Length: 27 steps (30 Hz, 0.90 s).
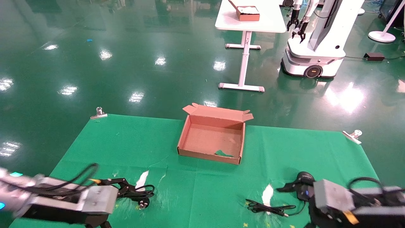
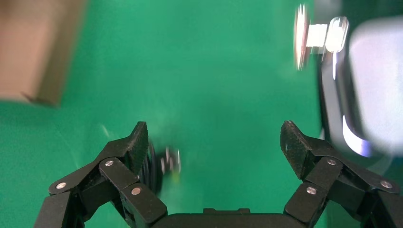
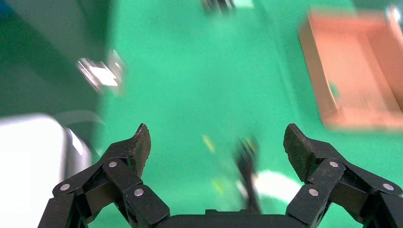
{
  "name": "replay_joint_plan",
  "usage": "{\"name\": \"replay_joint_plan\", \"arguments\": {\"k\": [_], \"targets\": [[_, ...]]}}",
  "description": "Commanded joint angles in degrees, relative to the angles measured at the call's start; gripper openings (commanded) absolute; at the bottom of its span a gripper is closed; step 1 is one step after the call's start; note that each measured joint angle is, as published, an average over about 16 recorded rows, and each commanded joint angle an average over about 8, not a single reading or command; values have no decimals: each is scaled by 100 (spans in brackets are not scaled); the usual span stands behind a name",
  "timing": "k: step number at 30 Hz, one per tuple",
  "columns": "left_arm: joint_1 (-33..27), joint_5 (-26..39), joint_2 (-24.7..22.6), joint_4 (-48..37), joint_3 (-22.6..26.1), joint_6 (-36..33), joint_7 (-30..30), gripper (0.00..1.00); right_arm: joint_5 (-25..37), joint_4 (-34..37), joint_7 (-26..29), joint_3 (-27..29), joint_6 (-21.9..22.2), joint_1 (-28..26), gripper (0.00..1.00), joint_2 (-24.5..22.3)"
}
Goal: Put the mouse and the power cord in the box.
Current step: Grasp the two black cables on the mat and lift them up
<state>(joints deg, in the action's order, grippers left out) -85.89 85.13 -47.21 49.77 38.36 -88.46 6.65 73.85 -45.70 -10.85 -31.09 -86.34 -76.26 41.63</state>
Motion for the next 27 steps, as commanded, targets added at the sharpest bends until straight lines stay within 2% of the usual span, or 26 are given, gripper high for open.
{"name": "replay_joint_plan", "arguments": {"k": [1,5,9,15,22,23,24,25,27], "targets": [[-345,599,-265,-404,361,1,329,100,531,430,-339,-213,146,-272,100,164],[-670,1147,-753,-1448,617,460,878,100,1284,1208,-989,-560,436,-714,100,639],[-859,1506,-1127,-2267,739,1068,1316,100,1729,1966,-1554,-781,718,-1045,100,1076],[-993,1761,-1514,-3135,834,1715,1832,100,2017,2925,-2219,-929,1093,-1343,100,1549],[-1076,1853,-1755,-3795,884,1988,2313,100,2088,3653,-2755,-964,1343,-1524,100,1856],[-1083,1857,-1773,-3871,887,2002,2367,100,2089,3727,-2815,-964,1364,-1545,97,1884],[-1088,1858,-1786,-3939,889,2013,2416,100,2089,3792,-2871,-963,1382,-1563,90,1907],[-1094,1858,-1797,-4003,889,2022,2463,92,2088,3852,-2923,-962,1400,-1579,77,1928],[-1104,1854,-1811,-4095,887,2034,2529,67,2087,3938,-2999,-961,1426,-1601,52,1957]]}}
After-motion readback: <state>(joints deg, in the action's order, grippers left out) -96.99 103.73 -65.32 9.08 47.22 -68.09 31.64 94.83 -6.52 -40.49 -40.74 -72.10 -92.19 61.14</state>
